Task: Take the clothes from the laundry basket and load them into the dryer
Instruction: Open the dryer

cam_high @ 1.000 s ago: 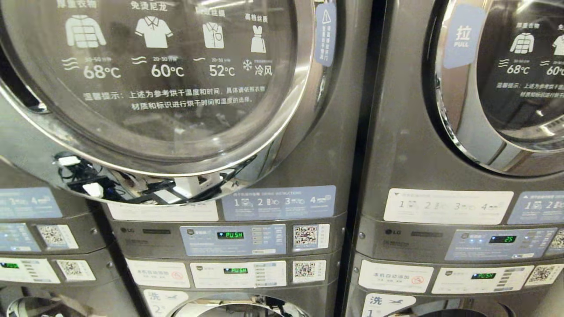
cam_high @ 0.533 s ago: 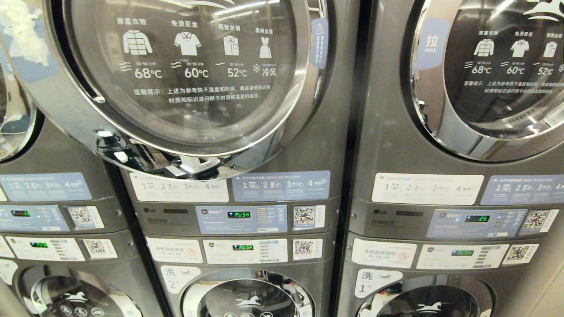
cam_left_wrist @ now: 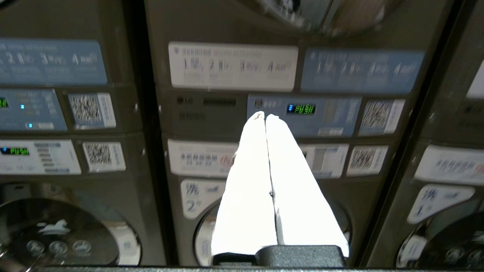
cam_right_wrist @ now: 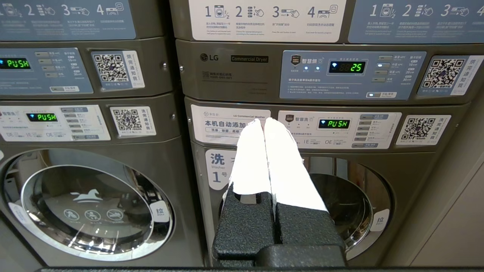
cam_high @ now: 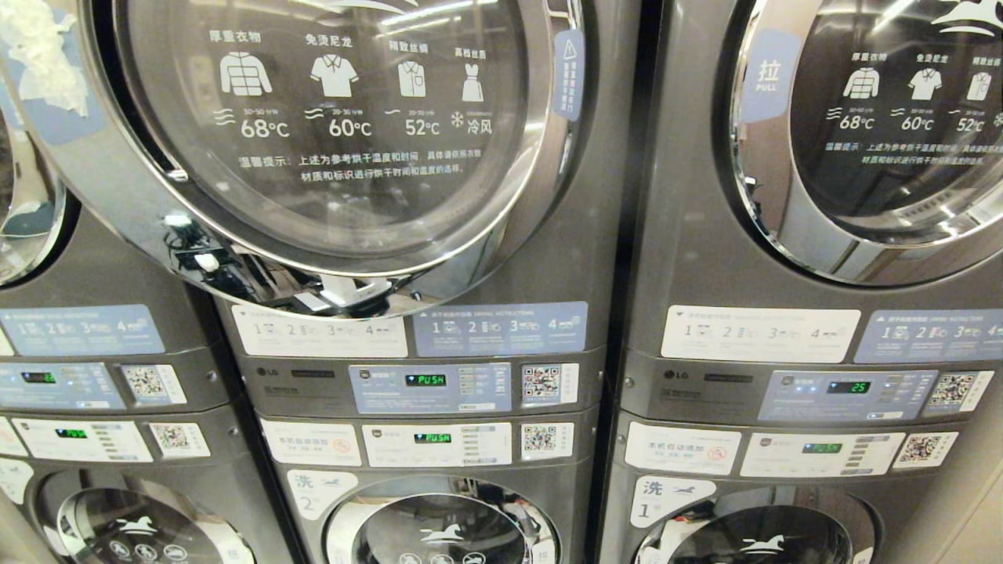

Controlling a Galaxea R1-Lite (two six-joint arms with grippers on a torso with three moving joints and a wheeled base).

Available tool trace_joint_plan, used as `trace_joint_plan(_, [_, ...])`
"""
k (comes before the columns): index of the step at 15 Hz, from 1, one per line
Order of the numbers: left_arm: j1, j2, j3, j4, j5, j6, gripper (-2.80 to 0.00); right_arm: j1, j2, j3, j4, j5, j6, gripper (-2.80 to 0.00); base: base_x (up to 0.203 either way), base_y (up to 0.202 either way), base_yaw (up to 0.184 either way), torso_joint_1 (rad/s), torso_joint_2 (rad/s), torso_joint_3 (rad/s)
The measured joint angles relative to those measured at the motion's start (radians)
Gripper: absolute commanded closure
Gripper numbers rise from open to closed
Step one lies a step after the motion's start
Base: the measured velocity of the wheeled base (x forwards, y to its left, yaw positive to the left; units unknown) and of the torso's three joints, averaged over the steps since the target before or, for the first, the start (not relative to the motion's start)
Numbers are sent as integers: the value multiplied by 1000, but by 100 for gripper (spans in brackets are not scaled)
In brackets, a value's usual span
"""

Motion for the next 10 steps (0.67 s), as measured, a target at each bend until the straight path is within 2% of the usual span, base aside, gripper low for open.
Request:
trace_joint_plan(3, [-9,194,-226,-7,20,-105,0,0,0,0,1,0,0,0,0,0,0,0,0,0])
trace_joint_plan(6, [-12,469,-418,-46,132,-285,0,0,0,0,1,0,-1,0,0,0,0,0,0,0])
trace_joint_plan(8, [-8,643,-487,-116,193,-399,0,0,0,-1,1,0,0,0,0,0,0,0,0,0])
trace_joint_plan(10, [46,786,-519,-191,205,-477,0,0,0,-1,1,0,1,0,0,0,0,0,0,0])
